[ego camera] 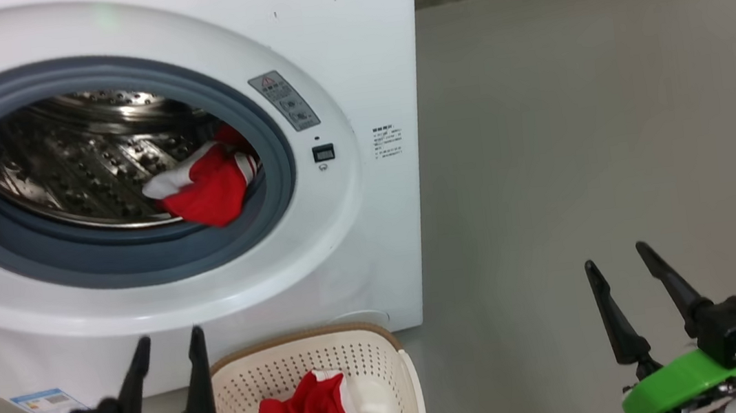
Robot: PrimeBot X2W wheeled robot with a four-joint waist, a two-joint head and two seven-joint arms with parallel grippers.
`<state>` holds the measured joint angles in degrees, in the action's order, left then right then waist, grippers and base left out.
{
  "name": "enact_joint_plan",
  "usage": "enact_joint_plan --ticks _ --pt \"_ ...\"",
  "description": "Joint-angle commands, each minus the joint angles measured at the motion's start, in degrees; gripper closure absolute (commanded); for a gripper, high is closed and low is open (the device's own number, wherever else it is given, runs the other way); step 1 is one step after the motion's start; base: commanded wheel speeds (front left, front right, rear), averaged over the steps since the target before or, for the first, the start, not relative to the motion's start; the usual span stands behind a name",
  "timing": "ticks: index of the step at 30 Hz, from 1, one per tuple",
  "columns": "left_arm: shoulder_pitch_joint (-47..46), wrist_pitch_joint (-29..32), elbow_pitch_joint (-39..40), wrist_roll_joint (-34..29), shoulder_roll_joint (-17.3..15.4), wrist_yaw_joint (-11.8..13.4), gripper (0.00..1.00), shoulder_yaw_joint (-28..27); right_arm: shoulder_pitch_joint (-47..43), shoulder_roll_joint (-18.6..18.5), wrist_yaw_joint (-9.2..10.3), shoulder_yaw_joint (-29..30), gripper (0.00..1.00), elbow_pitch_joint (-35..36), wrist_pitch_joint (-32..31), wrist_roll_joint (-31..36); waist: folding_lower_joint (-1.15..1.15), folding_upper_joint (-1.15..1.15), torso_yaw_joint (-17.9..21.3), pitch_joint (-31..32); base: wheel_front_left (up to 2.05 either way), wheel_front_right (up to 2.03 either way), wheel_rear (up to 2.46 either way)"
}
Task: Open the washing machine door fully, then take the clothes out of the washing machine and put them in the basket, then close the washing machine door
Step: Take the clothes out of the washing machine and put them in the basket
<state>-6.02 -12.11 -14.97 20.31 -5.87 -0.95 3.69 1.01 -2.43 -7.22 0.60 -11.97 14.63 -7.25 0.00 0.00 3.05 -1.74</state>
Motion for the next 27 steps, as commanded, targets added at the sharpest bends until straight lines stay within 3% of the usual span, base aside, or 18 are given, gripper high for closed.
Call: enact_joint_plan --ticks 1,9,14,27 --pt "-3.93 0.0 0.59 0.54 -1.12 0.45 0.0 -2.16 3.57 -0.44 -0.26 -1.47 0.0 1.64 0.37 0.67 0.0 0.0 0.15 -2.31 0.0 0.0 0.0" --pt "-16.71 -0.17 -4.61 1.98 -2.29 -0.94 0.0 -2.83 8.45 -0.44 -0.26 -1.82 0.0 2.97 0.37 2.09 0.0 0.0 -0.52 -10.23 0.0 0.0 0.0" --pt "-29.82 -0.19 -11.73 2.89 -3.12 -1.89 0.0 -2.97 12.32 -0.44 -0.26 -2.47 0.0 3.88 0.37 3.07 0.0 0.0 -1.21 -17.61 0.0 0.0 0.0" --pt "-50.86 1.45 -29.92 5.26 -3.91 -4.76 0.0 -1.41 17.22 -0.44 -0.26 -3.47 0.0 4.77 0.37 3.81 0.0 0.0 -0.82 -25.74 0.0 0.0 0.0"
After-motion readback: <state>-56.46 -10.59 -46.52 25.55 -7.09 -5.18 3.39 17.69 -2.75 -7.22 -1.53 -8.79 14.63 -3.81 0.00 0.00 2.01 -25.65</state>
